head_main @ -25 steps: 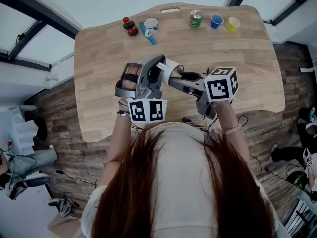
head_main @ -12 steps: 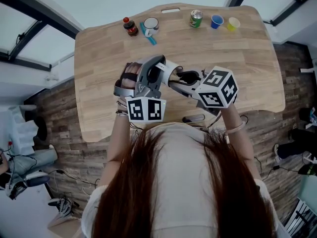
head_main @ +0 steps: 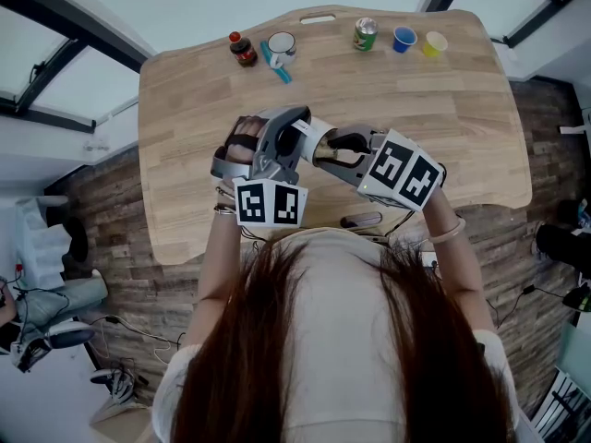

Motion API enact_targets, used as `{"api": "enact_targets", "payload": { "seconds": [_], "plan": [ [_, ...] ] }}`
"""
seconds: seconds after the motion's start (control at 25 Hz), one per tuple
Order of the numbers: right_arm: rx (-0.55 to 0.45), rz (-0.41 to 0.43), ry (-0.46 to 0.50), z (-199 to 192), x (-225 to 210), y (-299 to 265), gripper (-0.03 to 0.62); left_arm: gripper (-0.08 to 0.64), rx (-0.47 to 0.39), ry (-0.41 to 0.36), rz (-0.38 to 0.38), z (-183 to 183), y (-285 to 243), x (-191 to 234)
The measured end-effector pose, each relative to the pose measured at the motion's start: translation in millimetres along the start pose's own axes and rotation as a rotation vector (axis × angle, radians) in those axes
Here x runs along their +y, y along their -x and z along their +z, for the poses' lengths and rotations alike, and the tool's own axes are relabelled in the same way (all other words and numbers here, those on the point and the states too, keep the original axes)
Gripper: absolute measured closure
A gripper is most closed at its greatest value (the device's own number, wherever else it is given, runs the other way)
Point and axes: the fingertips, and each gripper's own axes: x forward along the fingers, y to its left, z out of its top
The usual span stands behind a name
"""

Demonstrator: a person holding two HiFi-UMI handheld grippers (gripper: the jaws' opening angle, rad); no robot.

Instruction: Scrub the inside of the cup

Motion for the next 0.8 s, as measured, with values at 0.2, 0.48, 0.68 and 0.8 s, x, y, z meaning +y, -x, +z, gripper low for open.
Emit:
{"api": "enact_targets", "payload": {
  "seconds": [0.2,0.48,0.68,0.8],
  "plan": [
    [0.036,0.005,0.067,-3.5,4.3,-0.7,0.479,0.537,0.001,-0.006,-0.013,-0.7,-0.9,-4.2],
    [-0.05,0.049,-0.097,0.5,1.2,0.9,0.479,0.537,-0.003,-0.004,0.024,-1.8,-1.0,1.5],
    [-0.133,0.095,-0.237,3.3,1.7,4.5,0.479,0.537,-0.015,-0.001,0.048,-0.5,1.5,3.7],
    [-0.187,0.123,-0.325,5.6,0.5,6.7,0.48,0.537,-0.024,0.002,0.066,-0.2,2.4,6.5]
  ]
}}
